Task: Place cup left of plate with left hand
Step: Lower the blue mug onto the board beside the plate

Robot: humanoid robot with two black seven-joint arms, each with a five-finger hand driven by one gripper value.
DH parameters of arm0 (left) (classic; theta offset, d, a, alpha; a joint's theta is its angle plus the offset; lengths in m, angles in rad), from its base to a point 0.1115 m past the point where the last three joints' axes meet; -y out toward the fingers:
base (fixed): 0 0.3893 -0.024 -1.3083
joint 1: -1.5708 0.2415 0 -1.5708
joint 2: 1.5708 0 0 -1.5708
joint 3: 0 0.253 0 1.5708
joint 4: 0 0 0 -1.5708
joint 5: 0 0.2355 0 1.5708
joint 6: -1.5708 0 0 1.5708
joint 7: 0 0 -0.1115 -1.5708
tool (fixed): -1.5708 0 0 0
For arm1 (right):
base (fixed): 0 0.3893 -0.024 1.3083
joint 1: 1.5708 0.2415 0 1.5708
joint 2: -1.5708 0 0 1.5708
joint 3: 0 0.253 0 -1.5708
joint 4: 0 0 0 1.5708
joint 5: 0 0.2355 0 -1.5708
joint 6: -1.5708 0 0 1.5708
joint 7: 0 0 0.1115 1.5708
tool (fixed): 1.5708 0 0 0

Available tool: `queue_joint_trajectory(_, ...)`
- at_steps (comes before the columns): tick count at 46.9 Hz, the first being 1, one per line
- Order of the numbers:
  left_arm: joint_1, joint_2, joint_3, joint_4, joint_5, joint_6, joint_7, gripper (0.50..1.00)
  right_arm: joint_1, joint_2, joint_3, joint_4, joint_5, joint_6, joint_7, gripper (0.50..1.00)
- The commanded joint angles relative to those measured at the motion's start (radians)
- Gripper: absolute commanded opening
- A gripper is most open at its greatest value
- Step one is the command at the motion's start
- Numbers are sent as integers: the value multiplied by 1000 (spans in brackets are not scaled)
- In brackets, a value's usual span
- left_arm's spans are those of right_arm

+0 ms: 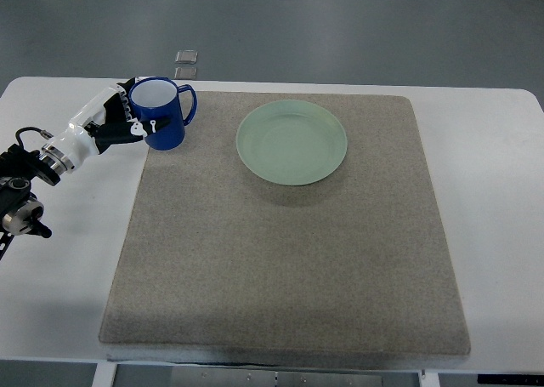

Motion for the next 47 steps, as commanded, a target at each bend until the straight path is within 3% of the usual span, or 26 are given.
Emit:
queue_joint_trajectory(1,13,-6,0,7,5,0,-12,500,0,0,0,0,0,0,0,932)
queue_joint_trajectory(31,33,-29,37,11,-8,25,-15,500,0,0,0,0,0,0,0,932)
queue_joint_trajectory(39,34,-26,35,5,-33,13,-15,660,0,0,0,0,0,0,-1,932)
queue_joint_trajectory(45,34,-19,37,4,-93,-6,-14,731,0,0,0,0,0,0,-1,932)
queue_joint_trajectory(47,34,-17,37,4,-99,-14,-14,733,0,0,0,0,0,0,-1,932)
